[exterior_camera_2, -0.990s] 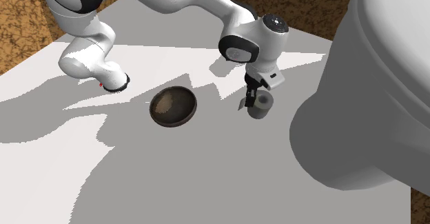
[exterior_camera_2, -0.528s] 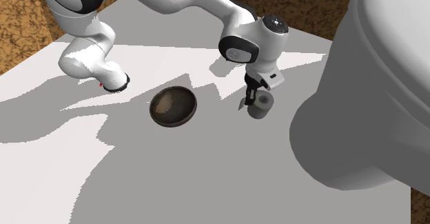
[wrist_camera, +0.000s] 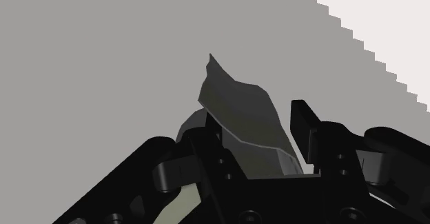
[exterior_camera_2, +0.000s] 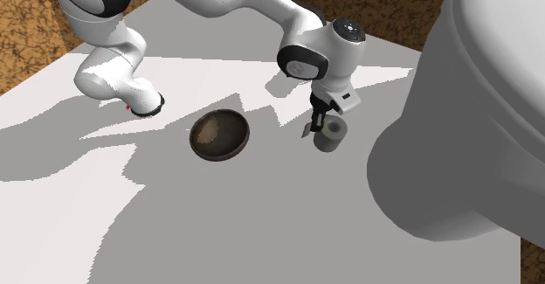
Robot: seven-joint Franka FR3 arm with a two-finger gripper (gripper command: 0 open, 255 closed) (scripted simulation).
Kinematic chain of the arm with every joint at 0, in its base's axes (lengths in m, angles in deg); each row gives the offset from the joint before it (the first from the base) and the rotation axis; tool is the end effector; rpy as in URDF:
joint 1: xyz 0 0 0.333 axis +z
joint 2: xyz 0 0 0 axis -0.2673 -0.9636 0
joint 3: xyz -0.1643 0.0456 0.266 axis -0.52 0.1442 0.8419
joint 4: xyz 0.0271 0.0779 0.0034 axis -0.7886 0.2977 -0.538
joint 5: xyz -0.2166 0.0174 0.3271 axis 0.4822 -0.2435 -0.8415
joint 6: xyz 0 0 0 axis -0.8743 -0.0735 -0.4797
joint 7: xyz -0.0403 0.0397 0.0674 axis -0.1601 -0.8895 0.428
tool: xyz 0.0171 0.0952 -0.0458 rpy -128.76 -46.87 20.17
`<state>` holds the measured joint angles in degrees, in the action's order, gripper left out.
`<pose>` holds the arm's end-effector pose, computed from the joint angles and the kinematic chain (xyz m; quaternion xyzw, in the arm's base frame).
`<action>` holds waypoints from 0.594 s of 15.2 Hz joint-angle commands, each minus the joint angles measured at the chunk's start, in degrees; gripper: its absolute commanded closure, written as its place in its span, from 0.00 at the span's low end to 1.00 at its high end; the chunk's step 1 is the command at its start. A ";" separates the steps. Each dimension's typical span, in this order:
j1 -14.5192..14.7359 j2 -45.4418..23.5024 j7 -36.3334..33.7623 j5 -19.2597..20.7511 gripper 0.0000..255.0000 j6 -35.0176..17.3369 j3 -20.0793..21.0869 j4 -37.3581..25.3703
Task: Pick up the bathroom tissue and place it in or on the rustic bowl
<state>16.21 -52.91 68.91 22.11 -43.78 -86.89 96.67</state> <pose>0.6379 -0.0050 0.3508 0.9998 0.0015 -0.0174 0.0027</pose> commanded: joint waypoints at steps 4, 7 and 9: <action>-0.02 0.96 0.00 0.04 1.00 1.93 -0.04 -0.95; -0.01 1.85 0.00 0.06 1.00 3.92 -0.04 -2.06; -0.01 2.40 0.00 0.07 1.00 5.28 -0.05 -2.87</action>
<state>16.18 -50.67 68.95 22.17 -38.94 -86.95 94.12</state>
